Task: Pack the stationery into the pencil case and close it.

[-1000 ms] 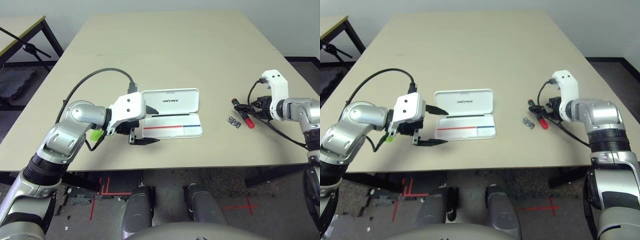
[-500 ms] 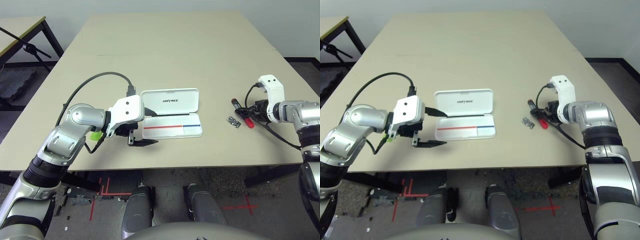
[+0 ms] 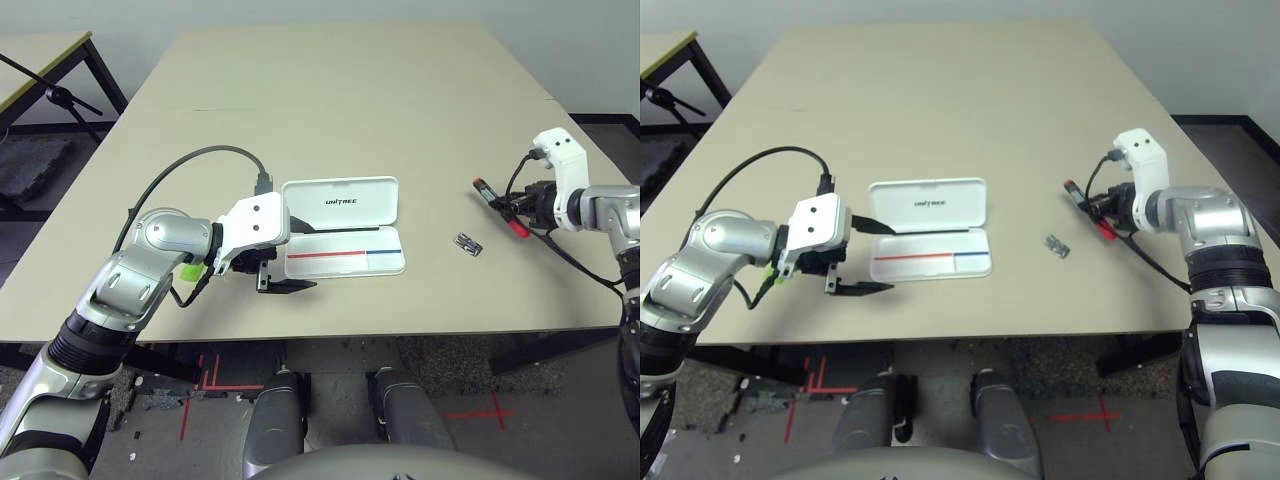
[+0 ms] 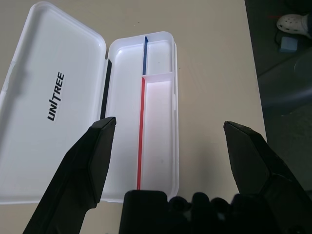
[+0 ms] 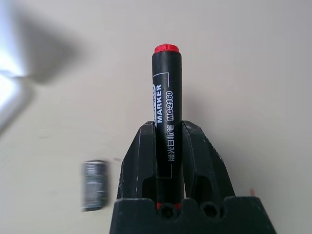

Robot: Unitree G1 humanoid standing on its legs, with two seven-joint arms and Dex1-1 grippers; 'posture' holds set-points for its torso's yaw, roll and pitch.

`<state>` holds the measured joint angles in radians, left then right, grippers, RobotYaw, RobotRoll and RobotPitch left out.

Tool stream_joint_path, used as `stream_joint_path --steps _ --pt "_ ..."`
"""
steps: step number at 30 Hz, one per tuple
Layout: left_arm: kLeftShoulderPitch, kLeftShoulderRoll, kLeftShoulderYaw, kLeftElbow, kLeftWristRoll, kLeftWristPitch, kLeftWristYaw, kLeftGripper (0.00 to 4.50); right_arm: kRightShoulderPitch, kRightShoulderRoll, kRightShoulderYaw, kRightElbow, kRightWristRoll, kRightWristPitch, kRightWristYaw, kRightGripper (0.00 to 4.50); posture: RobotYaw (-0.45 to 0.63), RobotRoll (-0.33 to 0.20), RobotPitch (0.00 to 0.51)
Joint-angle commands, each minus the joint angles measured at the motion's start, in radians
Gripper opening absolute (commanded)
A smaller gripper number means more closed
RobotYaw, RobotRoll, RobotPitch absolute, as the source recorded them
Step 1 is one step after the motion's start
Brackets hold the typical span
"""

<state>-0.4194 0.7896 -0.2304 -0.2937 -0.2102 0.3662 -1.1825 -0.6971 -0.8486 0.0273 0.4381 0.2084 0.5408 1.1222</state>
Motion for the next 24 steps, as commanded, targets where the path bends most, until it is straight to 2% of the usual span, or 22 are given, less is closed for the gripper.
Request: stream_joint_path --steps 1,6,12,24 --pt "0.014 0.007 -0.017 0.019 0.016 -0.015 -0.004 4.50 0.041 -0.025 0.028 -0.103 0.029 -0.044 0.123 0.48 -0.06 0.000 0.081" --pt "0.008 0.023 -0.005 0.044 0.019 -0.023 -0.010 4.50 0.067 -0.034 0.055 -0.249 0.070 -0.022 0.236 0.48 -0.06 0.000 0.081" --pt "0.001 0.063 0.017 0.089 0.022 -0.050 -0.019 4.50 0.039 -0.003 0.122 -0.341 0.063 0.007 0.269 0.48 -0.05 0.000 0.075" --pt "-0.006 0.074 0.033 0.090 0.015 -0.040 -0.018 4.50 -0.097 0.203 0.303 -0.325 -0.018 0.002 0.213 0.48 -0.02 0.000 0.065"
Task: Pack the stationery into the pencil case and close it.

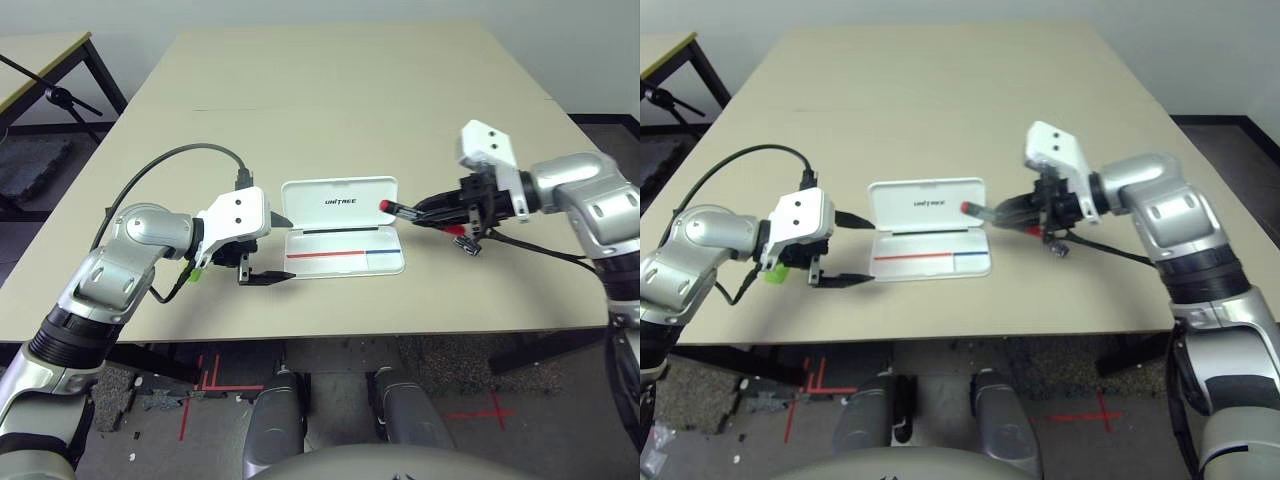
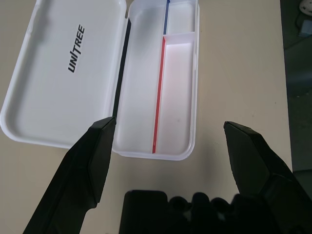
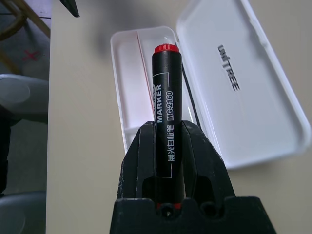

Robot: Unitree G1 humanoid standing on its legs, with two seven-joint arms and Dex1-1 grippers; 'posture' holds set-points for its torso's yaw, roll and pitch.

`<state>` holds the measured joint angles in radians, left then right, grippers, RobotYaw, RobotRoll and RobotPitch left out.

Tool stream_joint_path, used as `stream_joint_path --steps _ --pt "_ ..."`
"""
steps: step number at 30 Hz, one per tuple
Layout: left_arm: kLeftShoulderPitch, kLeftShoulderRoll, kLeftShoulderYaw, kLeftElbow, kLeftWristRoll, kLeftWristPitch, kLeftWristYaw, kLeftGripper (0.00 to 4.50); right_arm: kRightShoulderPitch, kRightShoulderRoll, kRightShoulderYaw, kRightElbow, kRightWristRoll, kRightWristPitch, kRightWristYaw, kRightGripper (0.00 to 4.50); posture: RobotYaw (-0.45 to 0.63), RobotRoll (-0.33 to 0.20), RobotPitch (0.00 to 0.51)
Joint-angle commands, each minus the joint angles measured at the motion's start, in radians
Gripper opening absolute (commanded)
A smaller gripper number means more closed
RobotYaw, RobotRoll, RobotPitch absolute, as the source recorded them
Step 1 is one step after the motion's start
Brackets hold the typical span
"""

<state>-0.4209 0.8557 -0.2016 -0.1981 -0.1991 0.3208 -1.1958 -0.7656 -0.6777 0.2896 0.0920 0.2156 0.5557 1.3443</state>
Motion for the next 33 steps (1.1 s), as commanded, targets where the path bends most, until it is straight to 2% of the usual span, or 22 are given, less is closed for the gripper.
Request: stream_joint_path --steps 1,10,23,32,33 --pt "-0.005 0.008 0.005 -0.008 0.004 0.007 -0.004 4.50 -0.039 0.049 0.052 0.031 -0.035 -0.017 -0.016 0.48 -0.02 0.000 0.065" --pt "-0.005 0.006 0.012 -0.021 0.010 0.017 0.020 4.50 -0.103 0.164 0.137 0.161 -0.161 -0.149 -0.077 0.48 0.01 0.000 0.070" --pt "0.009 0.010 0.014 -0.029 0.013 0.022 0.031 4.50 -0.085 0.212 0.201 0.195 -0.261 -0.254 -0.085 0.48 0.01 0.000 0.075" --pt "0.020 0.014 0.012 -0.030 0.012 0.020 0.032 4.50 -0.056 0.242 0.189 0.174 -0.277 -0.277 -0.122 0.48 0.01 0.000 0.081" --pt "0.022 0.015 0.012 -0.030 0.012 0.019 0.032 4.50 -0.054 0.244 0.183 0.173 -0.272 -0.291 -0.124 1.22 0.01 0.000 0.083"
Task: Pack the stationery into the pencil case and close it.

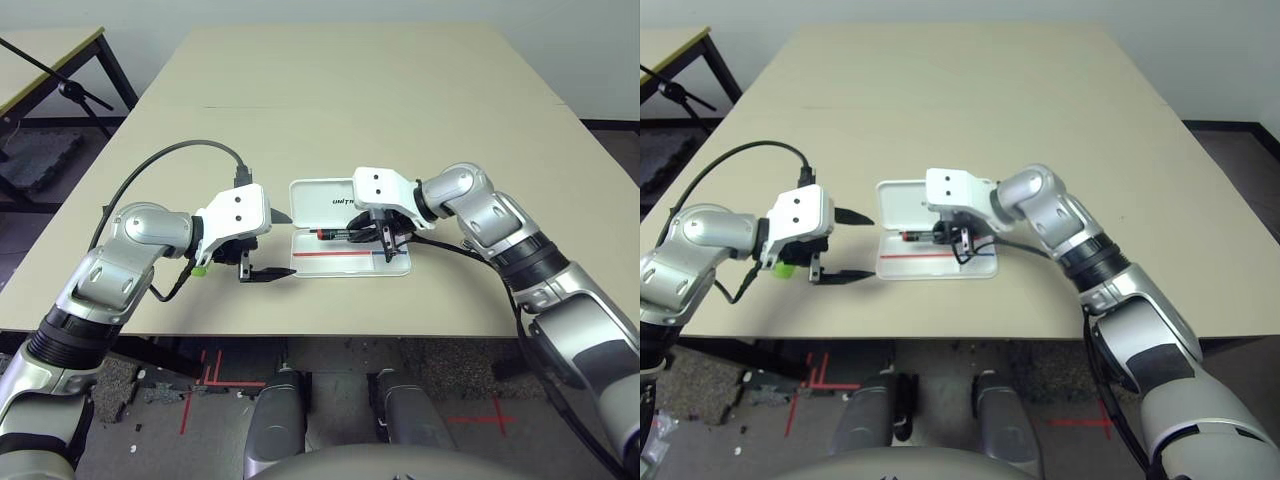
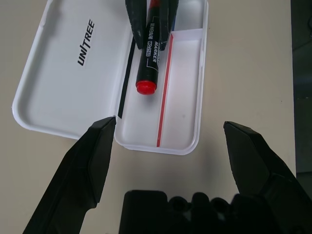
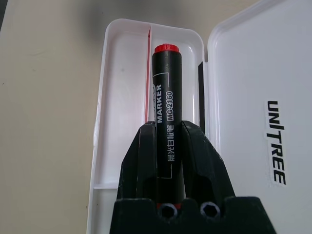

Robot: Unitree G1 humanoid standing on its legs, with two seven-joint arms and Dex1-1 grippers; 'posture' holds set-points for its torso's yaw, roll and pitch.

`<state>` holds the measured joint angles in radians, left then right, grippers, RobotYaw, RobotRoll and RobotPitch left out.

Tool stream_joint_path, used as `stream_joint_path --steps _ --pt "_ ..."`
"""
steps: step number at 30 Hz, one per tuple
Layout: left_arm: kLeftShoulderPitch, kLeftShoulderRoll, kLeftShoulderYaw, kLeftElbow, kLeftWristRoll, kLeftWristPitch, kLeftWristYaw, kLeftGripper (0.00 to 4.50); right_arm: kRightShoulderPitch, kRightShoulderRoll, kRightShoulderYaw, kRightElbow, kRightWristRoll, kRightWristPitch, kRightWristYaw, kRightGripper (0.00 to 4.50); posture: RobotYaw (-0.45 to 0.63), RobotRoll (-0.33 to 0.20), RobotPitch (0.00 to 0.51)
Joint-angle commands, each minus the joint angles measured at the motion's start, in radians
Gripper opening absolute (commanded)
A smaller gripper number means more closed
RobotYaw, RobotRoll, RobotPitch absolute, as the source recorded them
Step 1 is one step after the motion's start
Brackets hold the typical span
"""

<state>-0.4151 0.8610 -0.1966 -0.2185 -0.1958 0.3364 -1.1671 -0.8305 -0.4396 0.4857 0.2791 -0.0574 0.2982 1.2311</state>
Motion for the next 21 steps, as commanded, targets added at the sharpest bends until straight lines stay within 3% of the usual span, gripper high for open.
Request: stream_joint_path --steps 1,9,16,21 --pt "0.018 0.011 0.006 -0.011 0.009 0.004 0.002 4.50 0.010 0.007 -0.018 -0.015 0.001 -0.043 -0.018 1.49 0.01 0.000 0.083" --pt "0.035 0.016 0.014 -0.019 0.002 0.033 0.012 4.50 0.019 -0.040 -0.130 -0.057 0.083 -0.055 -0.012 4.44 0.01 0.000 0.087" --pt "0.052 0.018 0.040 -0.028 -0.004 0.116 0.049 4.50 0.085 -0.209 -0.270 -0.141 0.251 0.085 0.114 4.48 0.01 0.000 0.093" --pt "0.088 0.025 0.056 -0.021 -0.010 0.118 0.053 4.50 0.206 -0.377 -0.342 -0.223 0.327 0.161 0.187 4.48 0.02 0.000 0.094"
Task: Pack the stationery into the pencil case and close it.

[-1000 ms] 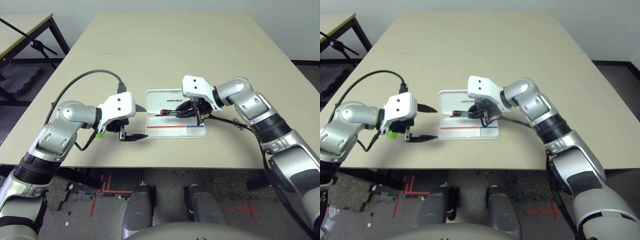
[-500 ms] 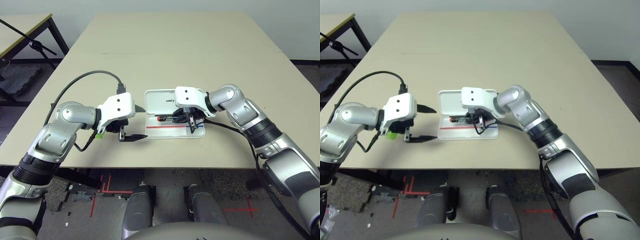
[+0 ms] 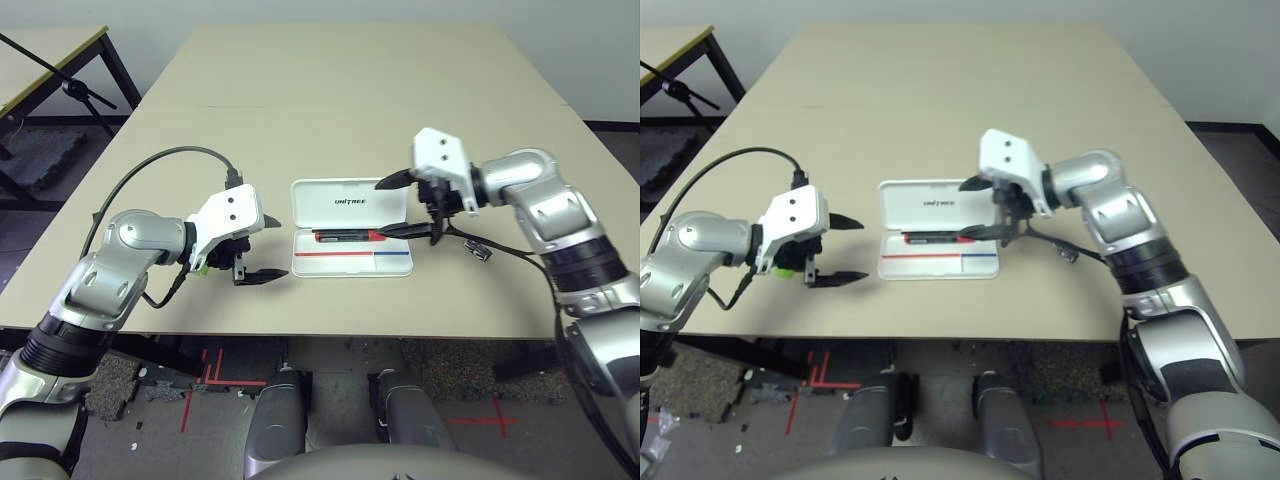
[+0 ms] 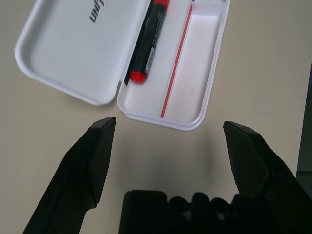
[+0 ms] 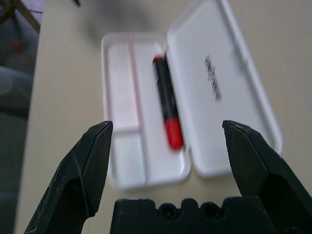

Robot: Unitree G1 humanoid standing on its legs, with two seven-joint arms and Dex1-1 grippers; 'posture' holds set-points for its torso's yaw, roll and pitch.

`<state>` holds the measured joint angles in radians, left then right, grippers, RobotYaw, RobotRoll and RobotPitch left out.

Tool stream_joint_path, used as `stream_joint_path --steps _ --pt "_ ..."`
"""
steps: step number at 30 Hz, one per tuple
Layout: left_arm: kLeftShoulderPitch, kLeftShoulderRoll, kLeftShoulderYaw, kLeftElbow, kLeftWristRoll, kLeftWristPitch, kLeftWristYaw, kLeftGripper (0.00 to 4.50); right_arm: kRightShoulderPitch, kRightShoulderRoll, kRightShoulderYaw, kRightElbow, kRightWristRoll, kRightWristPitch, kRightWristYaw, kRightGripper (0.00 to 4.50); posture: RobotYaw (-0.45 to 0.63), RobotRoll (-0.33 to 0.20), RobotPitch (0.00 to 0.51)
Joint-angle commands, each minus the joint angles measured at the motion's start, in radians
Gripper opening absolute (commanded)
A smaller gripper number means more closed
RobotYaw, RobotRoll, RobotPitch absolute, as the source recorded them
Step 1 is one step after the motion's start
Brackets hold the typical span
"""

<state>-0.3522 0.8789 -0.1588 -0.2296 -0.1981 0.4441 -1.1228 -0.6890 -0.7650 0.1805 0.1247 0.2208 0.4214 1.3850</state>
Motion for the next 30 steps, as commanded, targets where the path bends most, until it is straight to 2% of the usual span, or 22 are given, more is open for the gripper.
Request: stream_joint_path --steps 1,5,11,18,21,26,30 --pt "0.032 0.006 0.026 -0.007 -0.010 0.014 0.015 4.50 0.102 -0.081 -0.050 -0.104 0.070 0.051 0.051 4.48 0.01 0.000 0.093" --pt "0.041 0.013 0.049 0.016 -0.001 0.041 0.044 4.50 0.178 -0.123 -0.092 -0.202 0.143 0.112 0.048 4.48 0.01 0.000 0.091" --pt "0.025 0.022 0.093 0.023 0.003 0.170 0.122 4.50 0.200 -0.113 -0.087 -0.229 0.156 0.120 0.005 4.48 0.00 0.000 0.088" --pt "-0.034 -0.004 0.138 -0.023 -0.014 0.489 0.276 4.50 0.200 -0.079 -0.063 -0.216 0.142 0.100 -0.038 4.48 0.01 0.000 0.090" --pt "-0.072 -0.051 0.166 -0.008 0.008 0.673 0.401 4.50 0.194 -0.063 -0.053 -0.208 0.138 0.091 -0.047 4.48 0.02 0.000 0.094" --pt "-0.085 -0.087 0.172 -0.002 -0.006 0.844 0.492 4.50 0.185 -0.045 -0.042 -0.193 0.120 0.081 -0.064 4.48 0.02 0.000 0.096" --pt "-0.092 -0.136 0.190 0.023 0.002 0.906 0.564 4.50 0.186 -0.040 -0.039 -0.191 0.113 0.082 -0.084 4.48 0.01 0.000 0.096"
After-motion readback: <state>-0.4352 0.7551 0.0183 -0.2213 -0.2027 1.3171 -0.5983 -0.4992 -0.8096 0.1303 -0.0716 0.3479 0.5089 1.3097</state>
